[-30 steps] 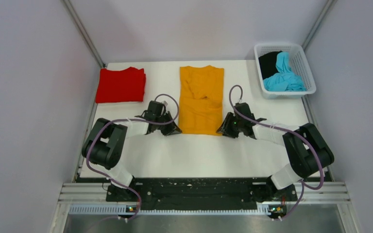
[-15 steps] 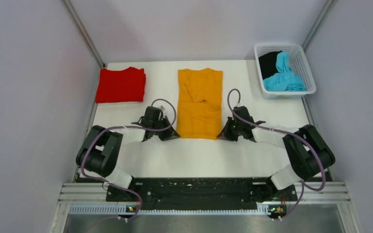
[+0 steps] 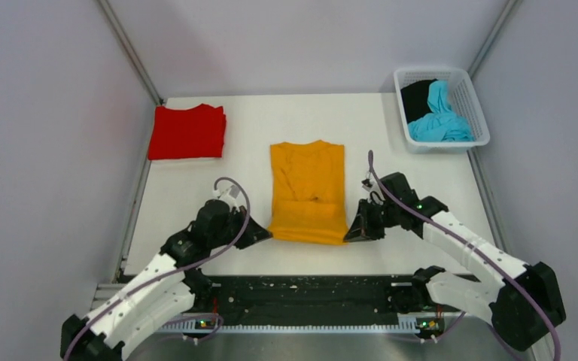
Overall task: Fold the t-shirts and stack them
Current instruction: Grab one side of the 2/3 rectangular tshirt with both arms, then fold the long partially folded tshirt into a neat square
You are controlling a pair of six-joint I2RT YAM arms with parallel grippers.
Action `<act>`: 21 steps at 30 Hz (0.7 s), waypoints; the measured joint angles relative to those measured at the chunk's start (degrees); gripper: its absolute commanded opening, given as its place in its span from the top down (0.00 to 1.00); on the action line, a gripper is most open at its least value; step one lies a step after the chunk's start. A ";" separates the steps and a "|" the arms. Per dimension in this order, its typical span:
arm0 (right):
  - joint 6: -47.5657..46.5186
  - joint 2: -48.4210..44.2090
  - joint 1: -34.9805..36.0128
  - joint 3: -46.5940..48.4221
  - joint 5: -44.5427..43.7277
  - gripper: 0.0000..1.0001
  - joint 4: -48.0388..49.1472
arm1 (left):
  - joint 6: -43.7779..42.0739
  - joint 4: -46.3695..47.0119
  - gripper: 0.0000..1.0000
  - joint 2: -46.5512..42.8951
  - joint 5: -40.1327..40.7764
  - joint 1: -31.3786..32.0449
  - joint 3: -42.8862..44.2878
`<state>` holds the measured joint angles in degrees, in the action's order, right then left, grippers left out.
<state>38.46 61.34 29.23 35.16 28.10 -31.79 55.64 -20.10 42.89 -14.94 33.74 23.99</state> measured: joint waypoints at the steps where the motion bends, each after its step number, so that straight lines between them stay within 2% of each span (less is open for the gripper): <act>1: -0.59 -1.55 0.00 0.96 1.55 1.00 -2.10 | 0.90 -1.84 1.00 -4.07 0.68 0.57 0.02; 5: -2.29 -4.63 0.02 5.57 5.46 1.00 -7.15 | 3.26 -8.35 1.00 -12.98 2.56 1.18 1.88; 8: -3.87 -4.66 0.02 10.80 5.55 1.00 -9.66 | 3.06 -11.50 1.00 -12.98 4.07 1.27 5.31; 15: -6.03 -1.99 -0.66 18.64 -1.99 1.00 -10.25 | -0.81 -9.25 1.00 -4.33 10.40 1.29 13.73; 21: -6.93 4.20 -4.74 21.73 -4.87 1.00 -7.54 | -6.25 -6.67 1.00 8.31 16.37 1.09 21.33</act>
<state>31.53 65.54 24.49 56.88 23.22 -39.33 49.39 -26.76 51.20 1.43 34.83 45.32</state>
